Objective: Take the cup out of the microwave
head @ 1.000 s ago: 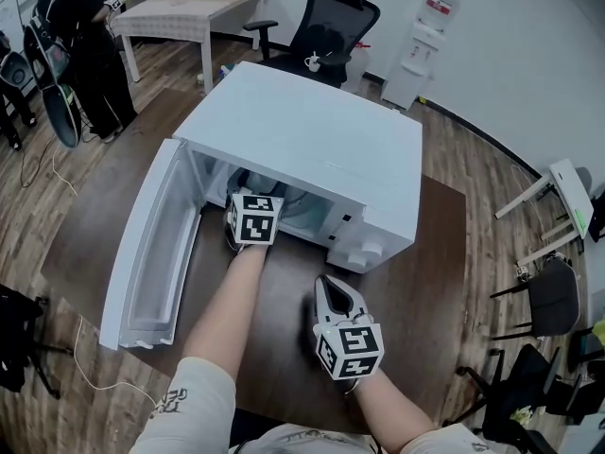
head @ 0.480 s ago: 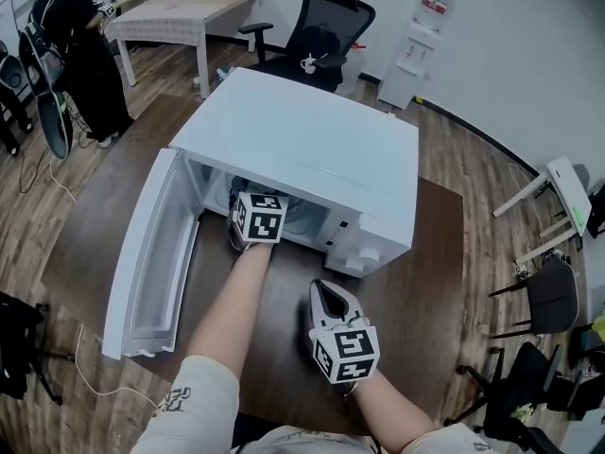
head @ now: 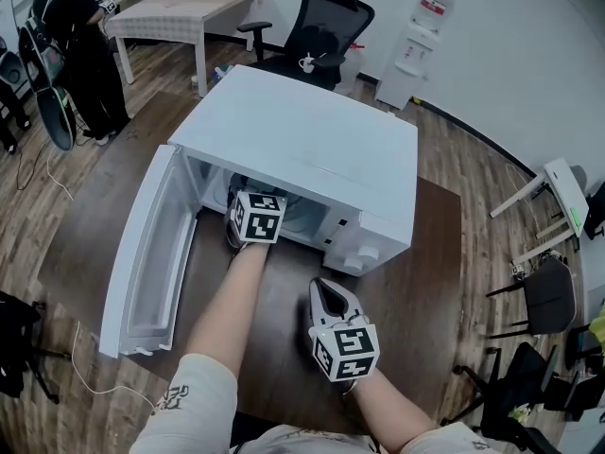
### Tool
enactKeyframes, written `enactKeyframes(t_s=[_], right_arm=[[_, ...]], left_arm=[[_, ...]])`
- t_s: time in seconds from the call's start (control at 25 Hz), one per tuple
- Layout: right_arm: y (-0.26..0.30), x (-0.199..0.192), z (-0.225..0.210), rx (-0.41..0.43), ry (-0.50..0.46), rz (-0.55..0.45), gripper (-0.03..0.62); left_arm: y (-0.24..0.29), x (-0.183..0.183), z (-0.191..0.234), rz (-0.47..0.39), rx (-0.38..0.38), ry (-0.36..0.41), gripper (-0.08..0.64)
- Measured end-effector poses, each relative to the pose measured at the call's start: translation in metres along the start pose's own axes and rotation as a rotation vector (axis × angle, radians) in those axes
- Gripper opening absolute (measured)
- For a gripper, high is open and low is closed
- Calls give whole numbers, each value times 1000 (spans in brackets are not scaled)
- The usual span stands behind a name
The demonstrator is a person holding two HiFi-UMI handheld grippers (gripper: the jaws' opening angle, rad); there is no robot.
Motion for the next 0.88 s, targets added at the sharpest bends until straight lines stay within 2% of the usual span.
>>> enactKeyframes(t_s=[0.28, 0.64, 0.88], right_arm=[[-3, 1, 4, 10, 1, 8, 12], [-4, 3, 12, 33, 16, 24, 12], [-3, 7, 23, 66, 14, 21, 12]], left_arm=[[-10, 1, -17, -30, -51, 33, 333], [-35, -1, -24, -40, -58, -38, 333], [-57, -8, -29, -58, -59, -42, 331]])
Point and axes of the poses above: the fingertips, and each gripper's own axes: y forward along the fingers, z to its left, x out of its top, the point moved 4 cm from there along -y, backward along the fingers, and after that the axes turned 5 degrees about y, right-handed, at the moved point
